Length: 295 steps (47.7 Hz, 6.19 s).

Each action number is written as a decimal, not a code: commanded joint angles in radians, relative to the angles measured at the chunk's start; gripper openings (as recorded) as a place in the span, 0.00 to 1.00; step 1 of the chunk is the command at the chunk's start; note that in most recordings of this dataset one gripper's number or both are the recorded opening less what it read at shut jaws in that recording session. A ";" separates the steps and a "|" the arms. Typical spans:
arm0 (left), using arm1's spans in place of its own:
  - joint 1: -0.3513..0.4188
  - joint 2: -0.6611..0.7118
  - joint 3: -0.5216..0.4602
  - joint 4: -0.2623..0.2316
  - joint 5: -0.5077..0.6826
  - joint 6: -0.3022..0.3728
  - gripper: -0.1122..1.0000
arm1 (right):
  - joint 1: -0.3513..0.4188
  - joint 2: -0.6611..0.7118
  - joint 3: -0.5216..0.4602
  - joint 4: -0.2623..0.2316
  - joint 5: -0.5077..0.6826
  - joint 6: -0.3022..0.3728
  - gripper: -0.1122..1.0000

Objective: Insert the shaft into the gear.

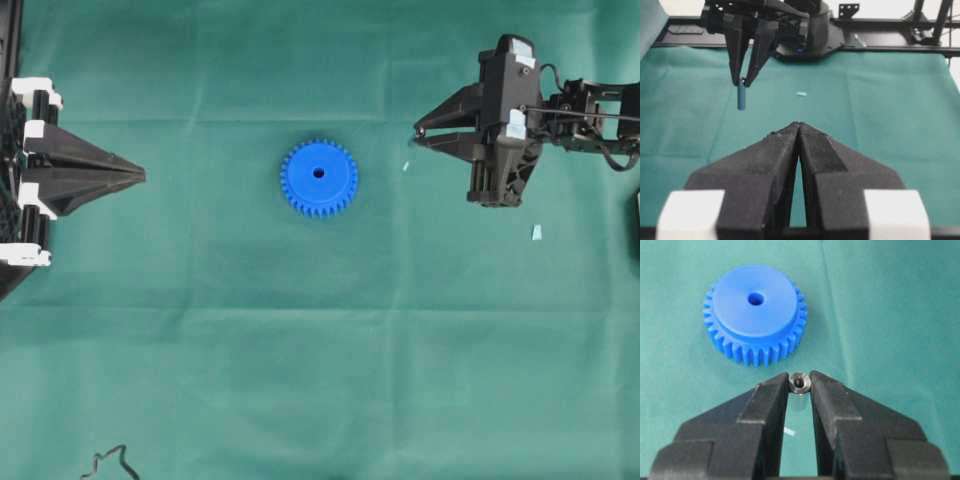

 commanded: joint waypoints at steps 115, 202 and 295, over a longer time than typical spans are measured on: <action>0.000 0.008 -0.026 0.003 0.005 -0.003 0.10 | 0.086 0.477 -0.364 0.005 -0.120 0.002 0.26; 0.000 0.008 -0.026 0.003 0.005 -0.002 0.10 | 0.078 0.204 -0.302 -0.002 -0.035 -0.003 0.91; 0.006 0.009 -0.025 0.003 0.023 0.002 0.10 | 0.078 -0.499 0.161 0.003 -0.060 0.002 0.90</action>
